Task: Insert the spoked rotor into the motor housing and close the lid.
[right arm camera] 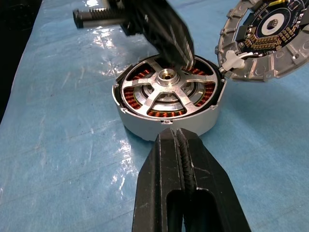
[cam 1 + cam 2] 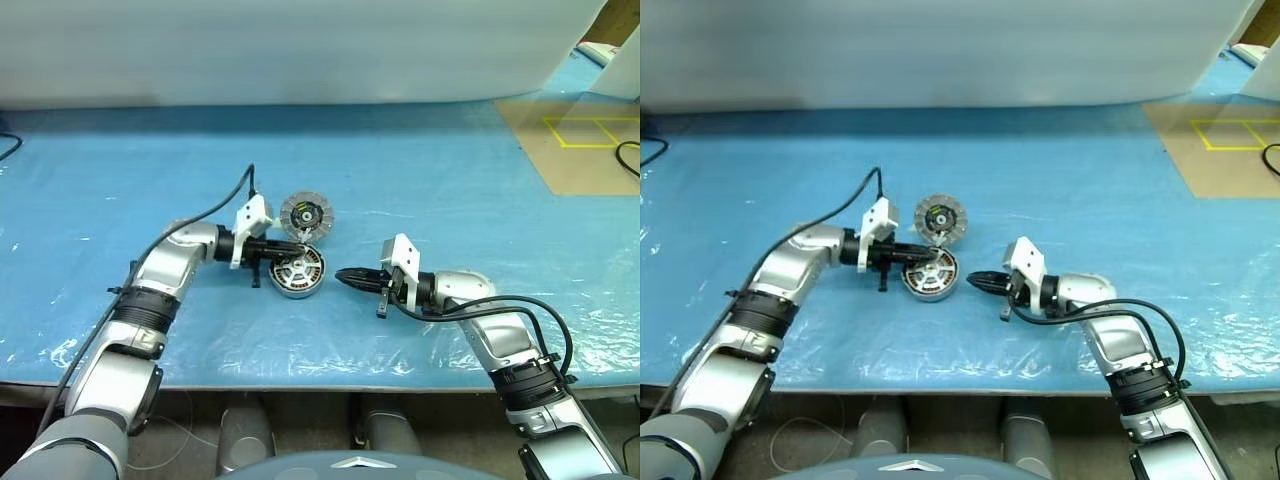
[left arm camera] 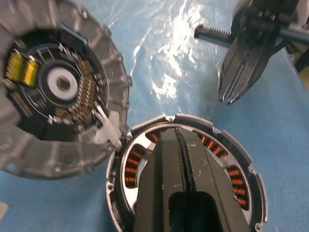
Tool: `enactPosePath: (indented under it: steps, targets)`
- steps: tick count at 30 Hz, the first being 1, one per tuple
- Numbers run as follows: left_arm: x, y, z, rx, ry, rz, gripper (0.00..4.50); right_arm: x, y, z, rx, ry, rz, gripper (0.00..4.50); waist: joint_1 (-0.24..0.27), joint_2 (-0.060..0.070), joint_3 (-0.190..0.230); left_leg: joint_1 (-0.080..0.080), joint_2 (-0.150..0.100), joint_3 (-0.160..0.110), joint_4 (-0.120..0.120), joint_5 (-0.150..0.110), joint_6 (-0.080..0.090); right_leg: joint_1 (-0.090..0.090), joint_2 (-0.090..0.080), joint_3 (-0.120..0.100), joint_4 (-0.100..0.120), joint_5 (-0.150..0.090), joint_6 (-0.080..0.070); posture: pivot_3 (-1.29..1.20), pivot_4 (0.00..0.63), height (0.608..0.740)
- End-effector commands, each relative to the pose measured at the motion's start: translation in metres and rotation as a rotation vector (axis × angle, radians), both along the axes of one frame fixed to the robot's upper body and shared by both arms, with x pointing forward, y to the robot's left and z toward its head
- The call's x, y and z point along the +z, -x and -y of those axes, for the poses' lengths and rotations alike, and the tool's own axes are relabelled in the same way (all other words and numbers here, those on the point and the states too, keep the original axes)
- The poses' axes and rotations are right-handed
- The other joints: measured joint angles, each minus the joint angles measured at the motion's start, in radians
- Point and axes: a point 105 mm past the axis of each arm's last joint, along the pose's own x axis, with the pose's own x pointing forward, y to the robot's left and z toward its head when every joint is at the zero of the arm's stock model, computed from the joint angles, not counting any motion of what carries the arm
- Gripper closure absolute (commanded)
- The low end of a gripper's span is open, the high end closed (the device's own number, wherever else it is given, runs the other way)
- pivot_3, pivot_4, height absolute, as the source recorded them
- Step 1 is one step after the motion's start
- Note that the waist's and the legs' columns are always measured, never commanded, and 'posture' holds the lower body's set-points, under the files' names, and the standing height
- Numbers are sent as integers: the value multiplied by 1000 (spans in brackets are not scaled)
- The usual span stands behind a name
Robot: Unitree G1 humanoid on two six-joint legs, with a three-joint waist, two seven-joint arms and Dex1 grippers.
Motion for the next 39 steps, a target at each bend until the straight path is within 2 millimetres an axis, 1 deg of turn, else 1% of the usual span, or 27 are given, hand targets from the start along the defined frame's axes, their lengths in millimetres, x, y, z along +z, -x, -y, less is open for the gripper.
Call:
enactPosePath:
  steps: [1, 7, 12, 18, 24, 29, 32, 35, 39]
  targets:
    - [-10, 8, 7, -24, -50, 23, 4486, 13, 0, -5, 22, -23, 51, 4500, 1, 0, 0, 0, 0, 0, 0, 0, 0, 0, 0, 0, 0, 0, 0, 0, 150, 740]
    - [-19, 11, 3, -10, -97, 14, 4486, 14, 0, -5, 23, -20, 51, 4500, 0, 1, -1, 1, 0, 0, 0, 0, 0, 1, 0, 0, 0, 0, 0, 0, 150, 740]
    - [-28, 2, -7, 73, -142, 39, 4486, 15, -1, -6, 24, -22, 56, 4500, 0, 2, -1, 1, 0, 0, 0, 0, 0, 2, 0, 0, 0, 0, 0, 0, 150, 740]
    - [-34, -1, -10, 111, -167, 46, 4486, 14, -1, -6, 28, -20, 56, 4500, 0, 3, -2, 3, 0, 1, 0, 0, 0, 6, 0, 1, -2, 0, 0, 0, 150, 740]
    - [-43, 9, -11, 80, -203, -3, 4486, 13, -1, -6, 27, -14, 55, 4500, -1, 5, -3, 4, 0, 1, 0, 0, 0, 7, 0, 1, -1, 0, 0, 0, 150, 740]
    - [-32, 15, 0, 43, -104, 3, 4486, 13, -1, -7, 33, -11, 53, 4500, -10, 6, -4, 4, 0, 1, -1, 0, 0, 7, 0, 1, -3, 0, 0, 0, 150, 740]
    - [-22, 21, 3, 32, -12, -20, 4486, 12, 0, -8, 43, -12, 46, 4500, -14, 6, -4, 3, 0, 1, -1, 0, 0, 7, 0, 1, -4, 0, 0, 0, 150, 740]
    - [-10, 23, 1, 43, 68, -6, 4486, 14, -1, -10, 48, -16, 49, 4500, -19, 6, -4, 2, 0, 1, -2, 0, 0, 6, 0, 1, -5, 0, 0, 0, 150, 740]
    - [0, 25, -6, 82, 143, 23, 4486, 19, -4, -12, 55, -33, 52, 4500, -23, 6, -4, 1, 0, 1, -4, 0, 0, 1, 0, 1, -4, 0, 0, 0, 150, 740]
